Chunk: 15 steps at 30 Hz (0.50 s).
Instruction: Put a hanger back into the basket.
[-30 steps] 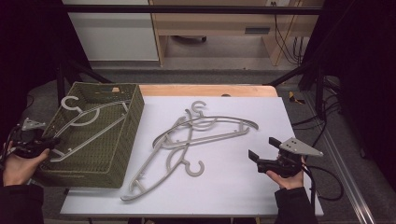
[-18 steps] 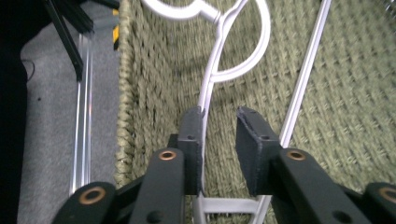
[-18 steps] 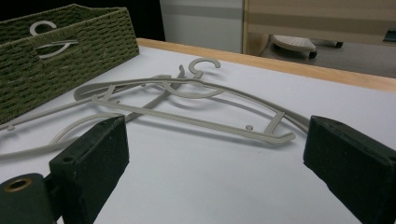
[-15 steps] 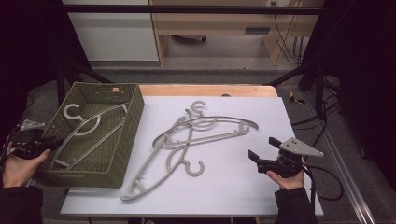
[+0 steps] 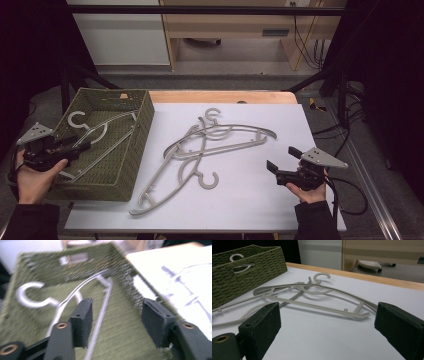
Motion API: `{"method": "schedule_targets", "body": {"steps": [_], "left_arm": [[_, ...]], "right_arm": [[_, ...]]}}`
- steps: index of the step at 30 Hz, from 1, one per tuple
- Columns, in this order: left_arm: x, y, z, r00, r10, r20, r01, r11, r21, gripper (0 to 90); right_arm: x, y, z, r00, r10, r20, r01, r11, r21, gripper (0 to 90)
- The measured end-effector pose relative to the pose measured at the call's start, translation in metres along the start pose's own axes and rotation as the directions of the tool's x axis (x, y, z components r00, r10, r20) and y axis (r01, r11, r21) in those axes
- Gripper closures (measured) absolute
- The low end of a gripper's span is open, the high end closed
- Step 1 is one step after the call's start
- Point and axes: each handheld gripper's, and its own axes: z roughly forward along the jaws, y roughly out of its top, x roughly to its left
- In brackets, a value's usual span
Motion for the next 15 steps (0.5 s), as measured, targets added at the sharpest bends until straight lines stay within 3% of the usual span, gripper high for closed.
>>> {"method": "schedule_targets", "body": {"steps": [5, 9, 15], "left_arm": [[-0.020, 0.002, 0.005, 0.9980, 0.006, 0.063, -0.001, 0.9971, -0.076, 28.6], [-0.036, 0.001, 0.014, 0.9947, 0.022, 0.101, -0.012, 0.9952, -0.098, 21.2], [-0.062, 0.001, 0.023, 0.9835, 0.057, 0.172, -0.035, 0.9911, -0.129, 14.8]], "right_arm": [[0.001, 0.000, 0.000, 1.0000, 0.002, 0.000, -0.002, 1.000, 0.005, 6.9], [0.000, 0.000, 0.000, 1.0000, 0.000, -0.001, 0.000, 1.000, -0.001, 6.9], [0.000, 0.000, 0.000, 1.0000, 0.001, 0.002, -0.001, 1.000, 0.004, 6.9]]}}
